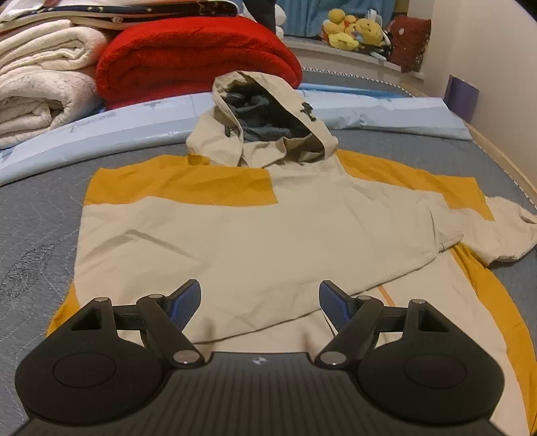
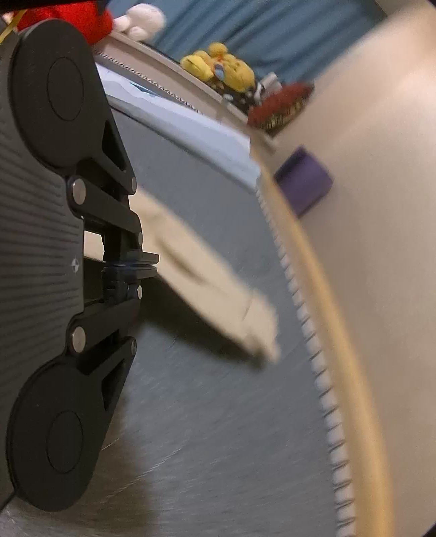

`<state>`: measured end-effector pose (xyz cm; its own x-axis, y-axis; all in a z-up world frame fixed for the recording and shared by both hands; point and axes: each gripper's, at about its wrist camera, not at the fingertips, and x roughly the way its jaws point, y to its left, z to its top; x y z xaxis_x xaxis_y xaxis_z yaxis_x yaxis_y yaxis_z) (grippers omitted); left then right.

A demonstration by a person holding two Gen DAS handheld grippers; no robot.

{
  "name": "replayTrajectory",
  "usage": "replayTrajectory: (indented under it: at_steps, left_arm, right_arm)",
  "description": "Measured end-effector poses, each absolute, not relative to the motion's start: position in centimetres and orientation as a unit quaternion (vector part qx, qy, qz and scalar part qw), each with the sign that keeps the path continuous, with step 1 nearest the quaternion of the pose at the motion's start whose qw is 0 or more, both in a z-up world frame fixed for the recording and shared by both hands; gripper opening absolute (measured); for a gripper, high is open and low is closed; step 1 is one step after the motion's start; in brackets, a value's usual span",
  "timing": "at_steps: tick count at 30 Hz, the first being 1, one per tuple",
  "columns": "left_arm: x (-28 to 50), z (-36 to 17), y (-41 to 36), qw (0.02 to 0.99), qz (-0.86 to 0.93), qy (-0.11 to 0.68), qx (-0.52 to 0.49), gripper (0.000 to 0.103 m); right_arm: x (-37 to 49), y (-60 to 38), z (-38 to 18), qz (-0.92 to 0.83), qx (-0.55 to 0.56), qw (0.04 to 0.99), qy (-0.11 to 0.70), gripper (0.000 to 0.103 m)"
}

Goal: Fold large clothes

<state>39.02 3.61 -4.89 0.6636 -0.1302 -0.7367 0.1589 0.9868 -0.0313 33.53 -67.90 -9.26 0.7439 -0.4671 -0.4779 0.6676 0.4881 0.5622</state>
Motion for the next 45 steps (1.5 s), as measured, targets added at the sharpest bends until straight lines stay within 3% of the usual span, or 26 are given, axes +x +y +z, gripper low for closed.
replayTrajectory:
  at_steps: [7, 12, 15, 19, 21, 23, 24, 29, 32, 34, 36, 45]
  left_arm:
    - [39.0, -3.9, 5.3, 0.915, -0.066, 0.398, 0.007, 0.082]
    - [39.6, -2.6, 7.9, 0.920, -0.039, 0.389, -0.010, 0.082]
    - [40.3, -2.1, 10.0, 0.920, -0.016, 0.389, -0.045, 0.082]
    - [40.7, -1.7, 12.4, 0.913, 0.002, 0.398, -0.085, 0.082]
    - [40.7, -1.4, 13.3, 0.911, 0.006, 0.400, -0.103, 0.082]
    - [40.7, -1.2, 14.0, 0.909, 0.008, 0.400, -0.114, 0.082]
    - [40.7, -1.1, 14.1, 0.908, 0.008, 0.402, -0.116, 0.082]
    - [40.7, -1.8, 13.3, 0.904, -0.007, 0.414, -0.105, 0.081]
    - [40.5, -2.3, 11.8, 0.904, -0.033, 0.419, -0.084, 0.069]
    - [40.2, -2.4, 10.5, 0.904, -0.056, 0.417, -0.072, 0.046]
    - [39.9, -2.5, 9.4, 0.906, -0.076, 0.413, -0.057, 0.033]
    - [39.9, -3.8, 6.4, 0.905, -0.115, 0.407, -0.045, 0.032]
  right_arm:
    - [37.5, -57.7, -1.0, -0.248, 0.207, 0.941, 0.097, 0.000]
    - [38.5, -42.8, 5.8, -0.024, 0.070, 0.993, 0.089, 0.000]
    - [38.0, -32.7, 7.0, 0.206, 0.019, 0.965, 0.163, 0.000]
    - [36.3, -24.5, 5.8, 0.275, 0.028, 0.928, 0.250, 0.001]
    - [35.0, -23.3, 6.0, 0.252, 0.042, 0.928, 0.272, 0.007]
    - [33.7, -23.9, 6.5, 0.209, 0.067, 0.936, 0.276, 0.033]
    - [33.3, -24.6, 6.5, 0.190, 0.082, 0.939, 0.276, 0.038]
    - [33.3, -28.8, 1.6, 0.120, 0.166, 0.923, 0.325, 0.043]
    - [35.1, -30.9, -2.5, 0.033, 0.215, 0.893, 0.394, 0.047]
    - [36.0, -31.8, -5.1, 0.032, 0.270, 0.862, 0.428, 0.047]
    - [36.9, -32.4, -6.8, 0.028, 0.282, 0.847, 0.451, 0.047]
    - [38.7, -31.1, -9.5, -0.002, 0.263, 0.830, 0.492, 0.047]
